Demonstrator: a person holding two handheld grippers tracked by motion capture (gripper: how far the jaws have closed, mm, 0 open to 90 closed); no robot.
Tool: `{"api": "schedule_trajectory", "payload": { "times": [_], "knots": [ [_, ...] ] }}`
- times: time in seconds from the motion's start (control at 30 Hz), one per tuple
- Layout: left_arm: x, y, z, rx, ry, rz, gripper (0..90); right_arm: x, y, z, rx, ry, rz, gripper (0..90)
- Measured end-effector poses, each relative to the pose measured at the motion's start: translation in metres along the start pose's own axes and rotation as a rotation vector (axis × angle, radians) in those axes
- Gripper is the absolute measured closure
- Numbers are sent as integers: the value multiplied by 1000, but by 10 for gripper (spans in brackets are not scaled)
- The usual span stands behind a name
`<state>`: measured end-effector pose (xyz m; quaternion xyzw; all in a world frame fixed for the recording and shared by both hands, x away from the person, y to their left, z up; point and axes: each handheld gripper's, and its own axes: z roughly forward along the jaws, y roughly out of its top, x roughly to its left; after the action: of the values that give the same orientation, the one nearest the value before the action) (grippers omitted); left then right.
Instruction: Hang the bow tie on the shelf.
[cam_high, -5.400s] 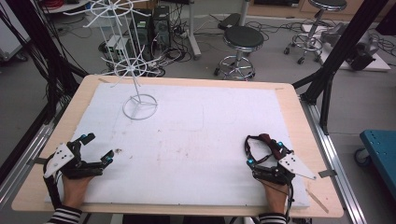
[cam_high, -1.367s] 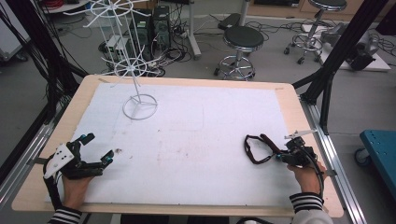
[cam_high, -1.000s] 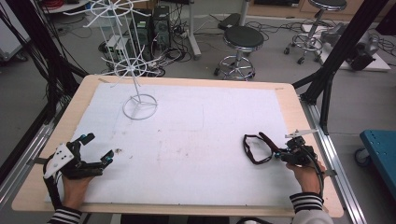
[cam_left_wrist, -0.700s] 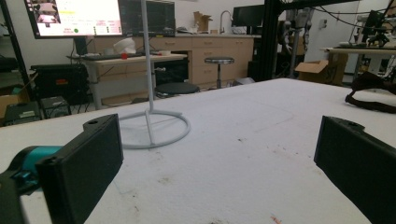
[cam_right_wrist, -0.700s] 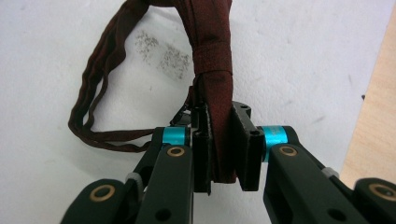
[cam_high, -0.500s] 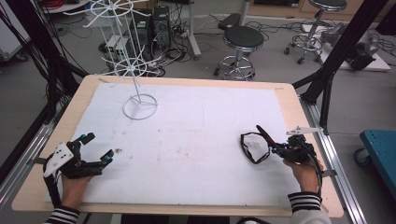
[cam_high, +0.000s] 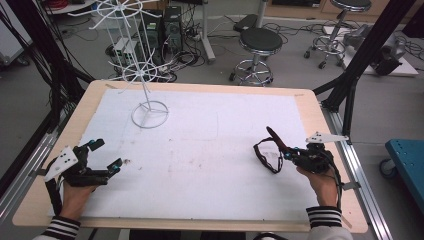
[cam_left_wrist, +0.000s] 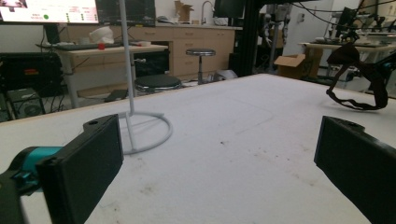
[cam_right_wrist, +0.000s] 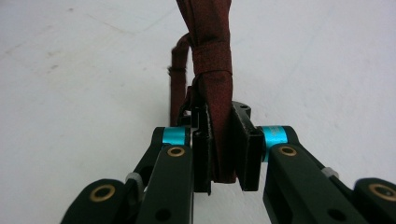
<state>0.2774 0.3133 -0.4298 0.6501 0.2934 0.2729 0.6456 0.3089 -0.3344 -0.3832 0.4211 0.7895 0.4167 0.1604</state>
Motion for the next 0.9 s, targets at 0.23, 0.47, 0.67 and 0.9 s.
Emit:
{"api": "schedule_trajectory", "payload": {
  "times": [0.23, 0.47, 0.67, 0.9],
  "knots": [
    [3, 15, 3, -1, -26, 8, 17, 21, 19, 7, -50, 69, -115, 798],
    [6, 30, 8, 29, -67, 37, 17, 34, 39, 15, -87, 120, -173, 798],
    [6, 41, 14, 41, -105, 57, 17, 42, 51, 20, -116, 165, -194, 798],
    [5, 48, 21, 52, -153, 73, 17, 51, 63, 28, -175, 251, -225, 798]
  ]
}}
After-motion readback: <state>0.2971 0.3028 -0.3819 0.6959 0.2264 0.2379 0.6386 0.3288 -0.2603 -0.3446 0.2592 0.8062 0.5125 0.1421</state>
